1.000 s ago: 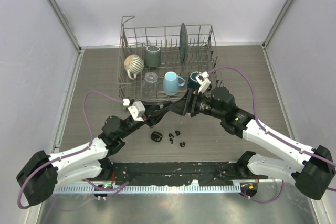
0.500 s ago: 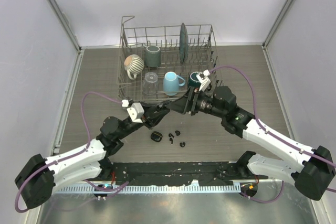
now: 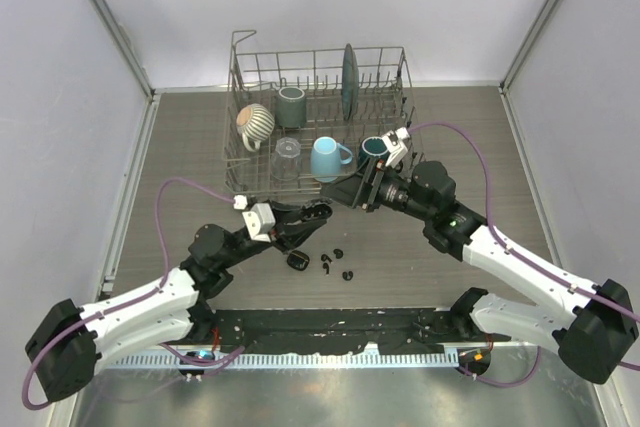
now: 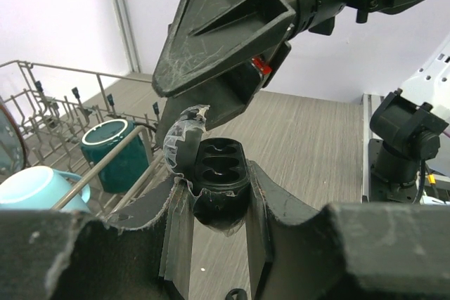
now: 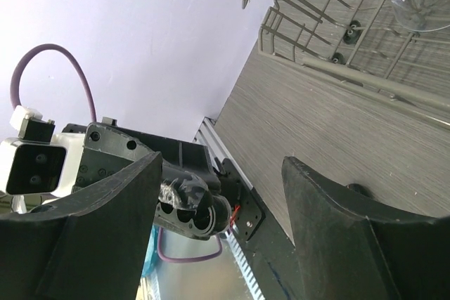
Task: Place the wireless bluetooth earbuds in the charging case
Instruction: Open the charging case.
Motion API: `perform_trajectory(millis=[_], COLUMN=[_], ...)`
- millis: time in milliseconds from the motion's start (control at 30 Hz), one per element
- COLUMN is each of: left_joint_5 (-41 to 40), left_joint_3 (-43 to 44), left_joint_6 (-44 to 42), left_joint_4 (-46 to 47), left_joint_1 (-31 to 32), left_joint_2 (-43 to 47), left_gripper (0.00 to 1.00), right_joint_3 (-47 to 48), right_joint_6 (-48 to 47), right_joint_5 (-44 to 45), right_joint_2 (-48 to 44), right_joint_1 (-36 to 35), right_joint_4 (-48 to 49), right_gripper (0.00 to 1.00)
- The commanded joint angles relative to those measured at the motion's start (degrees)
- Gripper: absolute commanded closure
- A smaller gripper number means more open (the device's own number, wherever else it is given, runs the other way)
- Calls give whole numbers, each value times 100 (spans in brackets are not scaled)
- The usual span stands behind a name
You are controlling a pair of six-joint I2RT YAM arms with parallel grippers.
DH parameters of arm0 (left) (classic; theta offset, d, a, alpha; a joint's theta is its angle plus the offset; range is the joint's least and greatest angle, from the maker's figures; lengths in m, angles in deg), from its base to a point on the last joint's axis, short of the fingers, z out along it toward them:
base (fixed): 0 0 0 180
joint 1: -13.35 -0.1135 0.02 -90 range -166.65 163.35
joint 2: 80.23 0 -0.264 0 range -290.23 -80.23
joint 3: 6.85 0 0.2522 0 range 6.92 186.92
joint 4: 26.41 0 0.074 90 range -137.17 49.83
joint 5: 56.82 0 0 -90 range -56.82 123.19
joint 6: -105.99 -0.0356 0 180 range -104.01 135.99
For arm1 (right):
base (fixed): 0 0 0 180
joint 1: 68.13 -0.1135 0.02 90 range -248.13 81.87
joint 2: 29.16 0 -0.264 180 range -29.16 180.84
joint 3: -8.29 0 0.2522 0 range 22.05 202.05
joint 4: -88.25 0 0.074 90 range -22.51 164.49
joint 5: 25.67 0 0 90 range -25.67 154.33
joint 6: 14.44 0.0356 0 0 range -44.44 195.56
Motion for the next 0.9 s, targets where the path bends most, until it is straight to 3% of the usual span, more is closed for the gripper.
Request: perform_trajectory(millis=[0, 233, 400, 867], left_joint_5=[-379, -775, -811, -530], left_joint_3=[113, 60, 60, 306], left_joint_6=[-161, -222, -293, -354], left_joint_4=[16, -107, -46, 182], left_joint_1=[18, 27, 18, 18], left_joint_2=[169, 362, 389, 29], left_gripper=[100, 100, 100, 100], right_joint_3=[102, 234, 50, -662], right_joint_6=[-173, -639, -219, 1882], right_joint_5=[85, 182, -239, -1260], right_joint_2=[-227, -464, -438, 669], right_joint_1=[52, 70, 70, 70], right_joint_4=[222, -420, -228, 2523], right_gripper=[25, 23, 26, 36])
